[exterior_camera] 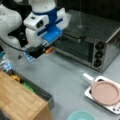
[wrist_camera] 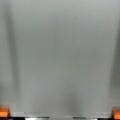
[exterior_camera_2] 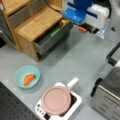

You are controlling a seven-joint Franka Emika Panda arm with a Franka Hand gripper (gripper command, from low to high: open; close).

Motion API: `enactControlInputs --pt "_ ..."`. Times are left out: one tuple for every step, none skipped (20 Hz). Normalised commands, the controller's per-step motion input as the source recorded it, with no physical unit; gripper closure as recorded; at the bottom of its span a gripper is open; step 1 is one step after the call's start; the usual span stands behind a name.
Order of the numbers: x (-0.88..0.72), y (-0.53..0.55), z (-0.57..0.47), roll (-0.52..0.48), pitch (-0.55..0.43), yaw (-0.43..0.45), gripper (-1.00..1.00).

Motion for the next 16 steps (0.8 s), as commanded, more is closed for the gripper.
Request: enactControlInputs --pt "0.05 -0.01 -0.01 0.031 0.077 0.115 -1.0" --pt "0.08 -0.02 -0.01 0.038 0.086 0.115 -1.0" --pt "0.14 -0.05 0.0 0.037 0.083 0.11 -1.0" --pt "0.22 -0.07 0.0 0.041 0.08 0.096 -1.0" --pt "0.32 -0.08 0.02 0.046 0.074 0.078 -1.0" --pt "0.38 -0.09 0.03 0.048 0.07 0.068 -1.0" --pt "0.41 -0.09 0.04 0.048 0.068 0.062 -1.0" --pt "0.42 -0.1 0.05 0.048 0.069 0.058 -1.0" --pt "0.45 -0.1 0.07 0.046 0.075 0.034 -1.0" --pt "0.45 -0.1 0.09 0.046 0.084 0.029 -1.0" --pt "0.47 -0.12 0.11 0.052 0.099 0.031 -1.0" --pt "0.47 -0.12 0.13 0.054 0.113 0.032 -1.0" --pt "0.5 -0.12 0.15 0.058 0.123 0.035 -1.0" --pt "0.51 -0.12 0.16 0.059 0.133 0.038 -1.0" --pt "0.52 -0.11 0.17 0.07 0.129 0.036 -1.0" --pt "0.55 -0.1 0.17 0.071 0.13 0.038 -1.0"
